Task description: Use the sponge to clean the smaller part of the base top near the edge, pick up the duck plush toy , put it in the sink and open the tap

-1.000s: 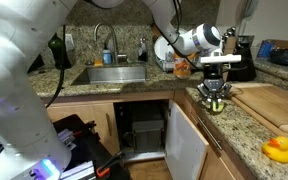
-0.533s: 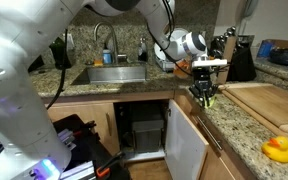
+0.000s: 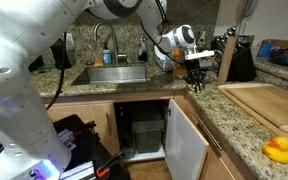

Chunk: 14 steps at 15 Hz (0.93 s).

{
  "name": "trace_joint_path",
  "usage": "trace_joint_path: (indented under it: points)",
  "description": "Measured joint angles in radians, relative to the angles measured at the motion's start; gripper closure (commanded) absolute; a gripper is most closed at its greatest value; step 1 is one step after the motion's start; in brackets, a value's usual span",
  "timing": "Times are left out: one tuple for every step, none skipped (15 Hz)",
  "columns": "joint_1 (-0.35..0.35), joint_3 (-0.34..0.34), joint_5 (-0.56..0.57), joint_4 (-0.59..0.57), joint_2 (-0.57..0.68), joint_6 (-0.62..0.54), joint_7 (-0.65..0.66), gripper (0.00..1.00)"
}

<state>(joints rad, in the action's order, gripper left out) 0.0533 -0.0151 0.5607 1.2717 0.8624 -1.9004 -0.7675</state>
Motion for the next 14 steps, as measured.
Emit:
trace_joint_path:
  points:
    - [-0.002, -0.004, 0.001, -0.002, 0.0, -0.012, 0.0, 0.96]
    - [-0.002, -0.015, 0.008, -0.002, 0.0, -0.022, 0.0, 0.96]
    - [-0.001, -0.034, 0.017, -0.002, -0.001, -0.028, 0.0, 0.96]
    - [0.002, -0.057, 0.029, -0.001, -0.004, -0.029, 0.001, 0.96]
    - [0.008, -0.084, 0.044, 0.002, -0.009, -0.029, 0.004, 0.96]
    - [0.015, -0.11, 0.061, 0.011, -0.019, -0.028, 0.01, 0.96]
    - [0.025, -0.133, 0.07, 0.021, -0.029, -0.026, 0.016, 0.96]
    - [0.04, -0.152, 0.071, 0.037, -0.044, -0.02, 0.017, 0.96]
    - [0.06, -0.162, 0.067, 0.051, -0.058, -0.003, 0.017, 0.96]
    - [0.083, -0.166, 0.058, 0.065, -0.073, 0.025, 0.017, 0.96]
    - [0.108, -0.168, 0.045, 0.078, -0.086, 0.056, 0.015, 0.96]
    - [0.131, -0.168, 0.029, 0.09, -0.099, 0.095, 0.013, 0.96]
    - [0.152, -0.171, 0.013, 0.098, -0.109, 0.136, 0.013, 0.96]
    - [0.17, -0.174, -0.001, 0.104, -0.12, 0.177, 0.014, 0.96]
